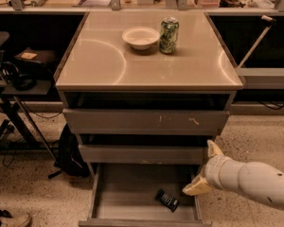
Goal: Pick rxbar blueberry from bottom drawer and place on counter
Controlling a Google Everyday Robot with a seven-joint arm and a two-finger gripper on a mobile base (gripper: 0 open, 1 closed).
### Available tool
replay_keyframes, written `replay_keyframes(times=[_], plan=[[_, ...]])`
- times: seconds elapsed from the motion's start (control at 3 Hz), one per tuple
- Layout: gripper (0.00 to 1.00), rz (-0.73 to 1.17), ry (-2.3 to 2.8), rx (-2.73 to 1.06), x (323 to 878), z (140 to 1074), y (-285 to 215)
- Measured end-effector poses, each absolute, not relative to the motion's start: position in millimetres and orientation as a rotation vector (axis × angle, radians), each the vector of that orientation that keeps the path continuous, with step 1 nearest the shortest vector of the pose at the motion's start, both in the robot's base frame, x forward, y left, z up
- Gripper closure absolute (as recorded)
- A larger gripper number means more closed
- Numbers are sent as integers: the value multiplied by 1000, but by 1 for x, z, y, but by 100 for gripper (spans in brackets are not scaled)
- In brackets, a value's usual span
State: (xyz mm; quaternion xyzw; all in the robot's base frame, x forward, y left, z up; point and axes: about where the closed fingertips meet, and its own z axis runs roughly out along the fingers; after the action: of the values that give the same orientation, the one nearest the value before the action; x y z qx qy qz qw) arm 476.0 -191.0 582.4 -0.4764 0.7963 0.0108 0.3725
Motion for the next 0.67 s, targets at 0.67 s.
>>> replay_keyframes(times=[0.67], plan=[[0, -202, 2152, -961, 460, 623, -241]])
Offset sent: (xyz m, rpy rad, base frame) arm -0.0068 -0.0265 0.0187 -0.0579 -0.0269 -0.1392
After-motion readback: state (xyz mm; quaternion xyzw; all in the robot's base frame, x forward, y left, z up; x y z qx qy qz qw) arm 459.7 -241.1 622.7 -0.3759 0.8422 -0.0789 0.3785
